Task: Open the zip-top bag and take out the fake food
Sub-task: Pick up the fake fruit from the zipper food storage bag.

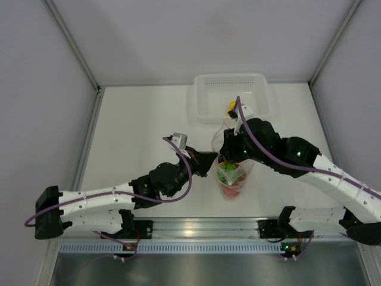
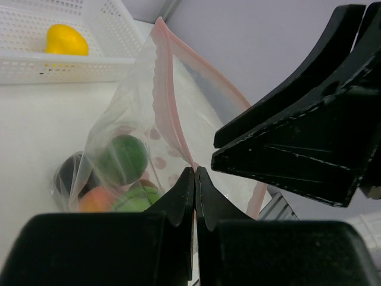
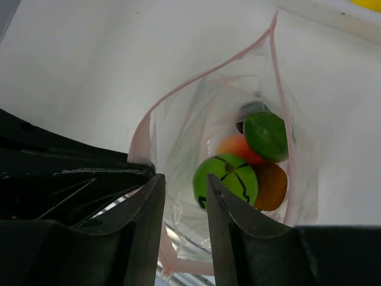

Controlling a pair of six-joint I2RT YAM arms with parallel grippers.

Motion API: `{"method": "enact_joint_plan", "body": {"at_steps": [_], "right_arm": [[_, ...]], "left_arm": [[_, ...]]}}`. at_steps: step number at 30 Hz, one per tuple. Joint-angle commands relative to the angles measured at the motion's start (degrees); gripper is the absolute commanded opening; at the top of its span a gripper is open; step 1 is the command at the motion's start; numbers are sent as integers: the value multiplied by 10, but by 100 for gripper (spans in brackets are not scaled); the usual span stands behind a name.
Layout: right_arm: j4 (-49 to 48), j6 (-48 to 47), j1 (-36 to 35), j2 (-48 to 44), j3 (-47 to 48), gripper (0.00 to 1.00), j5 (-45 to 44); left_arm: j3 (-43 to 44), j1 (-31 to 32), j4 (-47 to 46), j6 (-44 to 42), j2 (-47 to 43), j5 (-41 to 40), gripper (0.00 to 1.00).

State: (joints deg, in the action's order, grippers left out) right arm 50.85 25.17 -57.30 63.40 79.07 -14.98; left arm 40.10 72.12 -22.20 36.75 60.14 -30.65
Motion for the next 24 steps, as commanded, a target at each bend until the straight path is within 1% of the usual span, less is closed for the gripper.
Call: {"method": "enact_joint_plan", "body": {"at_steps": [1,3,7,9,10,12,14,16,18,20,24], "right_arm": [[21,31,-14,-1,-7,34,-73],[32,40,-14,6,-16,34,-109],[41,43,-14,47,-17,34,-131],[40,44,-13,71,-15,34,-155],[32,44,-11,75,-19,34,-160],[4,46,7,81,-31,34,-138],[4,53,18,88,-31,34,-144],[7,62,23,110,-33,40,-159],[1,66,32,124,-41,41,-162],[-7,70,46,125,-62,42,-167],[-63,62,61,98,-109,41,-179]], "left_arm": [[24,2,-17,18,1,8,0],[23,2,-17,21,-1,10,0],[22,2,-18,30,-4,24,0],[23,2,-18,35,-7,36,0],[23,2,-18,40,-7,38,0],[23,2,-19,45,-9,42,0],[19,2,-18,49,-9,40,0],[20,3,-18,53,-7,44,0],[21,3,-19,60,-5,48,0],[23,3,-19,61,-2,52,0],[18,3,-19,63,-3,46,0]]}}
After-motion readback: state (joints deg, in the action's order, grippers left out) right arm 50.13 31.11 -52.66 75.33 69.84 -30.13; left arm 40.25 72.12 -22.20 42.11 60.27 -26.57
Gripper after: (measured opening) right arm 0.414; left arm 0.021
